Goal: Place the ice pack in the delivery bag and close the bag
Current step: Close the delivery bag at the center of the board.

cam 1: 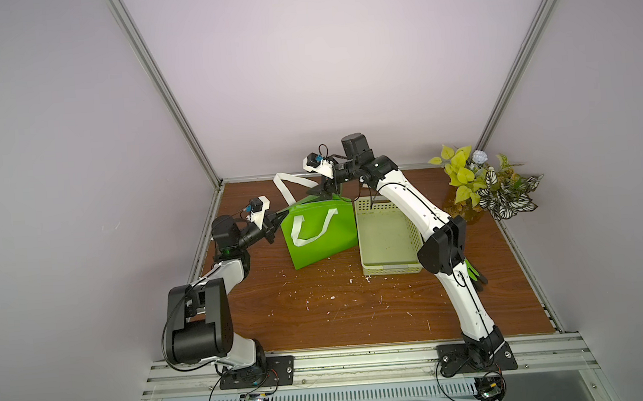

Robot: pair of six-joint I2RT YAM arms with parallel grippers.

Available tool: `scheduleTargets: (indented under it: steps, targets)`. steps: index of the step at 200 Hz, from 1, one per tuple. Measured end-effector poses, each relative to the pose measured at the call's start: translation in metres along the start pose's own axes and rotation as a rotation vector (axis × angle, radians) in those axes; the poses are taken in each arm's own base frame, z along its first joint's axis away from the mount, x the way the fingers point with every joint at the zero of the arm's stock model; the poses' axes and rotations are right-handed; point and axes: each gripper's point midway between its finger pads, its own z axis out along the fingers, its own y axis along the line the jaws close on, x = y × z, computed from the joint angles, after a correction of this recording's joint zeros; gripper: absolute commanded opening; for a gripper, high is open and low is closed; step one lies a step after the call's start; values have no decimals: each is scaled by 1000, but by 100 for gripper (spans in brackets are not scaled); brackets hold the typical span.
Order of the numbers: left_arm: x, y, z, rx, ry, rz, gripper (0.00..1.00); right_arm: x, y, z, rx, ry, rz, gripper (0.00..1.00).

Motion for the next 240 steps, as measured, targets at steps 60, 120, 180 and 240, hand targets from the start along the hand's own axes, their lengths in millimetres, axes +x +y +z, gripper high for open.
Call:
scheduleTargets:
  steps: [60,120,180,240]
  targets:
    - [0,3,4,-30,2,13,0,2,6,4,-9,22,-16,91]
    - [0,4,5,-38,3,27,0,-5,19,-16,-84,6,-70,99]
    - [0,4,5,-38,3,35,0,0,-8,-90,-66,-32,-91,99]
    - [0,3,5,-37,2,35,0,41,-3,-84,-116,4,-82,99]
